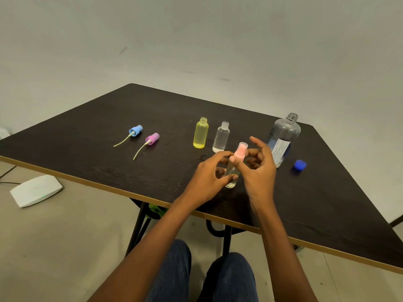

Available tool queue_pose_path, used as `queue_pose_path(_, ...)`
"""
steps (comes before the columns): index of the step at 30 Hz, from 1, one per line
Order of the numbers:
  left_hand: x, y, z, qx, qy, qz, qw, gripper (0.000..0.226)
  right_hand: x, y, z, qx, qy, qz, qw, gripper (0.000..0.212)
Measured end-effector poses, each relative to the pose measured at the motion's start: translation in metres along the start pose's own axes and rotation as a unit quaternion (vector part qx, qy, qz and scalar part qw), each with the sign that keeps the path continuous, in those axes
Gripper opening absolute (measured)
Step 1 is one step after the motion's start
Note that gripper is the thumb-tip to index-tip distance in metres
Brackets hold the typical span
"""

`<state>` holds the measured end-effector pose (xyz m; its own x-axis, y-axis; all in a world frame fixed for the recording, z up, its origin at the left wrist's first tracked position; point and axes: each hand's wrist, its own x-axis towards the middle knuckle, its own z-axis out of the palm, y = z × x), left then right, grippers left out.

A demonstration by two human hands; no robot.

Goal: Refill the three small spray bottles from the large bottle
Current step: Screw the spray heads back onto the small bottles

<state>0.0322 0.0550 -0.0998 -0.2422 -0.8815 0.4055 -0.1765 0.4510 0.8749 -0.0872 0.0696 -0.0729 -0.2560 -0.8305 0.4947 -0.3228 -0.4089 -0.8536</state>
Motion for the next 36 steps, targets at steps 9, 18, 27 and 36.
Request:
queue_pose_path(9,0.0,-0.001,0.001,-0.011,0.0,-0.012,1.0,0.051,-0.002,0.001,-0.008,0.03,-0.058,0.017,0.998,0.062)
queue_pose_path(18,0.0,0.001,0.0,-0.009,-0.003,-0.014,1.0,0.052,0.0,0.001,-0.002,0.035,-0.01,0.02,0.999,0.062)
queue_pose_path(27,0.0,0.003,0.0,-0.015,-0.009,-0.025,1.0,0.051,0.0,-0.003,-0.013,0.03,-0.027,0.016,0.999,0.052)
queue_pose_path(36,-0.001,0.005,-0.001,-0.009,-0.009,-0.03,0.999,0.051,-0.001,-0.005,-0.009,0.029,-0.062,0.018,0.997,0.06)
